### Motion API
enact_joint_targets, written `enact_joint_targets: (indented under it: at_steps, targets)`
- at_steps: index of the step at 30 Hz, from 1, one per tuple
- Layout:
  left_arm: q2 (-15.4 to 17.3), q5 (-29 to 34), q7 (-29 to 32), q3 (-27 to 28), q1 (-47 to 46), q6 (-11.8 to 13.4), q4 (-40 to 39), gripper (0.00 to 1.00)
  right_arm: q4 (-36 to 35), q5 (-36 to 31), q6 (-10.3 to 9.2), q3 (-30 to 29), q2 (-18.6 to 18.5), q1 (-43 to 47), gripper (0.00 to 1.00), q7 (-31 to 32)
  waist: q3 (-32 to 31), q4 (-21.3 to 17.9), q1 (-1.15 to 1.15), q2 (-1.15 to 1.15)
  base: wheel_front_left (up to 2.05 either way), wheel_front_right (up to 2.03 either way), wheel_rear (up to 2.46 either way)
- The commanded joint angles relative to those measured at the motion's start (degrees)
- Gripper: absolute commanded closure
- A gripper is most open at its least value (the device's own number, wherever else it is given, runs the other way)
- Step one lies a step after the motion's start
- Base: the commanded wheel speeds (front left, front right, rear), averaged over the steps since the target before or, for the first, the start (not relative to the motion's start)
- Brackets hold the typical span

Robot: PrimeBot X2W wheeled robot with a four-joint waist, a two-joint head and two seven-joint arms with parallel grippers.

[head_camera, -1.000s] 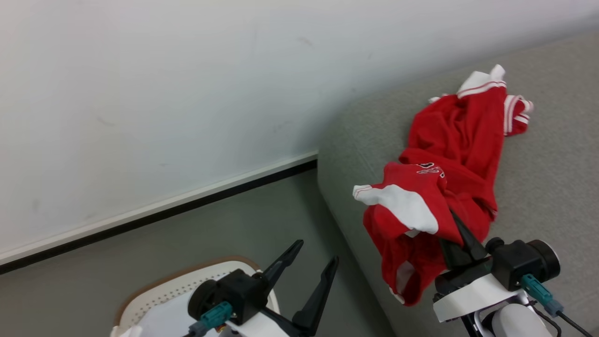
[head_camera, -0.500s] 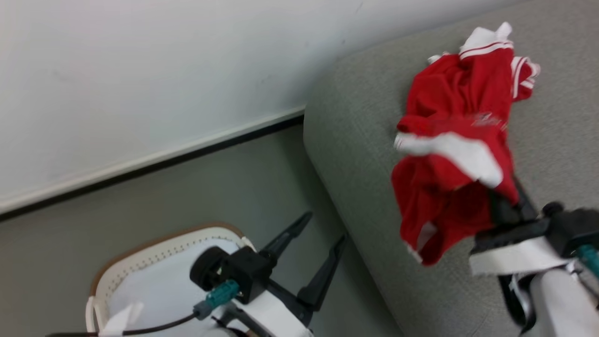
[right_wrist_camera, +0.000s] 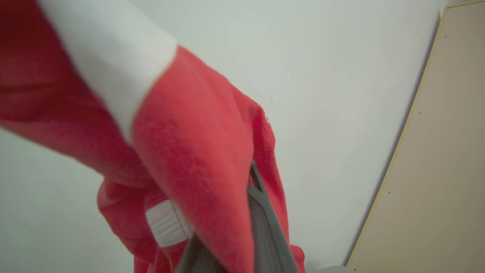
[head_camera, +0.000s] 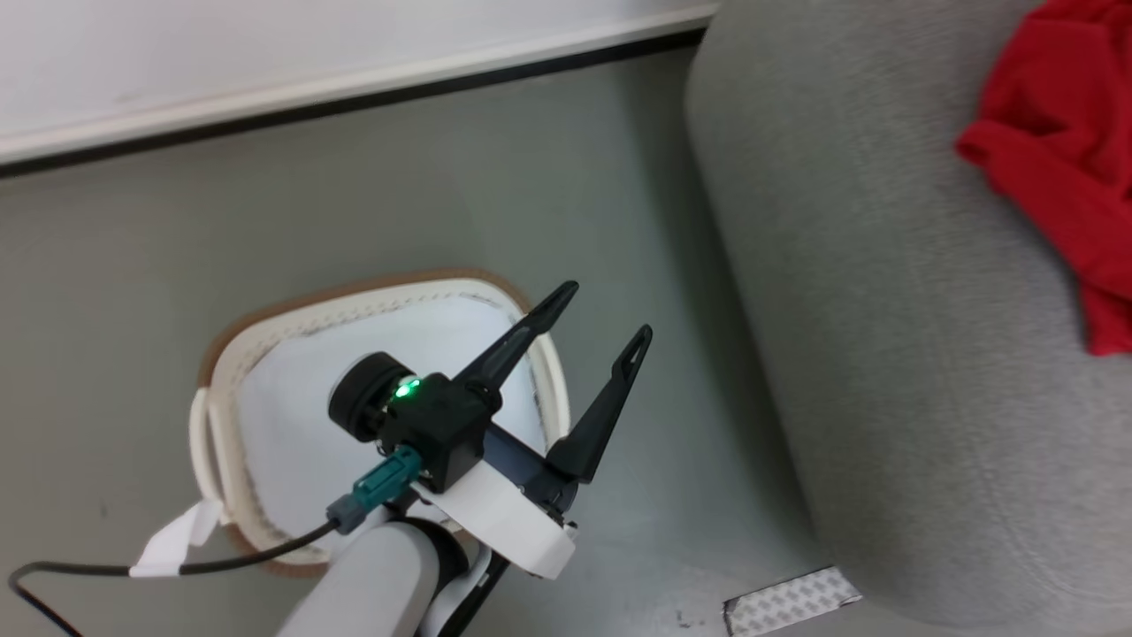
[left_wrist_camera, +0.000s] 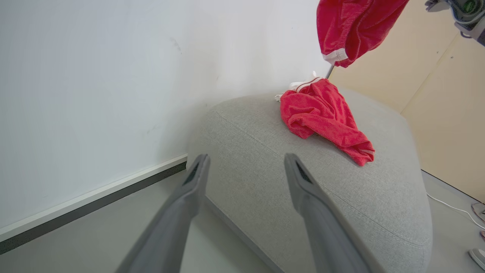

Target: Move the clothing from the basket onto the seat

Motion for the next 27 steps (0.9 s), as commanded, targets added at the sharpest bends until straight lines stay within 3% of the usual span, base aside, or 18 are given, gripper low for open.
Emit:
enact_joint_targets:
  at_steps: [1,6,13,15,16,17,20,22,27]
  targets:
    - [0.2,-0.4,-0.9,0.2,-1.3,-0.1,0.2,0.00,2.2,-2.5,-0.14,-3.2,-2.3,-3.4,1.00,1.9,5.2,5.2,-0.02,0.00,0.00,0.00,0.00]
    - [-0.4,-0.8,-2.7,0.1,-2.9,-0.3,0.7,0.00,8.9,-9.6,-0.15,-12.1,-7.7,-7.6,1.00,4.7,8.7,9.1,-0.02,0.00,0.00,0.00,0.00]
    - [-0.1,-1.4,-4.7,1.5,-4.0,0.3,1.8,0.00,18.4,-17.6,-0.15,-25.6,-4.0,-3.6,1.00,1.7,11.0,11.6,-0.02,0.00,0.00,0.00,0.00]
    - [0.1,-1.7,-5.1,1.8,-3.6,0.5,2.5,0.00,19.3,-19.7,-0.15,-27.9,-1.9,-2.2,0.56,-0.3,10.3,11.5,-0.02,0.00,0.00,0.00,0.00]
    - [0.1,-1.7,-5.1,1.8,-3.6,0.5,2.5,0.00,19.3,-19.7,-0.15,-27.9,-1.9,-2.2,0.56,-0.3,10.3,11.5,-0.02,0.00,0.00,0.00,0.00]
    - [0.2,-1.9,-5.2,1.9,-3.3,0.7,2.8,0.00,19.8,-20.1,-0.15,-28.4,-0.7,-1.4,0.00,-1.0,9.8,11.3,-0.02,0.00,0.00,0.00,0.00]
    - [0.7,-2.6,-5.9,2.9,-1.6,1.4,3.9,0.00,20.6,-21.0,-0.15,-27.7,3.1,1.3,0.00,-3.3,6.4,9.8,-0.02,0.00,0.00,0.00,0.00]
    - [0.7,-2.8,-6.1,3.1,-1.2,1.5,4.2,0.00,20.9,-21.1,-0.15,-26.6,3.7,2.0,0.00,-3.6,5.4,9.3,-0.02,0.00,0.00,0.00,0.00]
    - [1.2,-4.5,-6.9,4.5,2.1,3.0,6.9,0.00,22.8,-17.2,-0.15,-19.6,7.8,9.0,0.00,-4.8,-2.5,6.9,-0.02,0.00,0.00,0.00,0.00]
